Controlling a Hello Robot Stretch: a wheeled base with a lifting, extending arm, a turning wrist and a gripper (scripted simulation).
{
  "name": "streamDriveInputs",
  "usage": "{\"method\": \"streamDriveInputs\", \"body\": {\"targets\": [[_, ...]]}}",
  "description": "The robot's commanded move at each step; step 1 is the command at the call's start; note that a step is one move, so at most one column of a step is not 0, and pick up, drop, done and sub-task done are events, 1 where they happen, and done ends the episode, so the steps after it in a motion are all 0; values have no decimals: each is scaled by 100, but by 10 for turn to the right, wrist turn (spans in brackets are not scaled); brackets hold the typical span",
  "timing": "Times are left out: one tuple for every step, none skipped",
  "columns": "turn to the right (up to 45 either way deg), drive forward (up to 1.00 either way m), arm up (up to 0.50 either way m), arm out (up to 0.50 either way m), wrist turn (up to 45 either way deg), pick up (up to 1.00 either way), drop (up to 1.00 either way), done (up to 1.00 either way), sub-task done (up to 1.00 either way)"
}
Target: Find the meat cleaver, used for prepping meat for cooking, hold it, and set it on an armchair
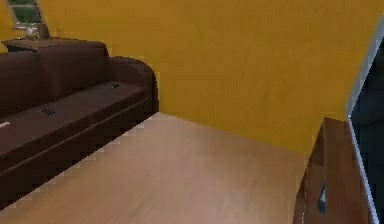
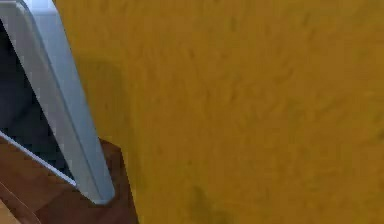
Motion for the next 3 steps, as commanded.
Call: {"method": "streamDriveInputs", "body": {"targets": [[-450, 0, 0, 0, 0, 0, 0, 0, 0], [-450, 0, 0, 0, 0, 0, 0, 0, 0], [-450, 0, 0, 0, 0, 0, 0, 0, 0]]}}
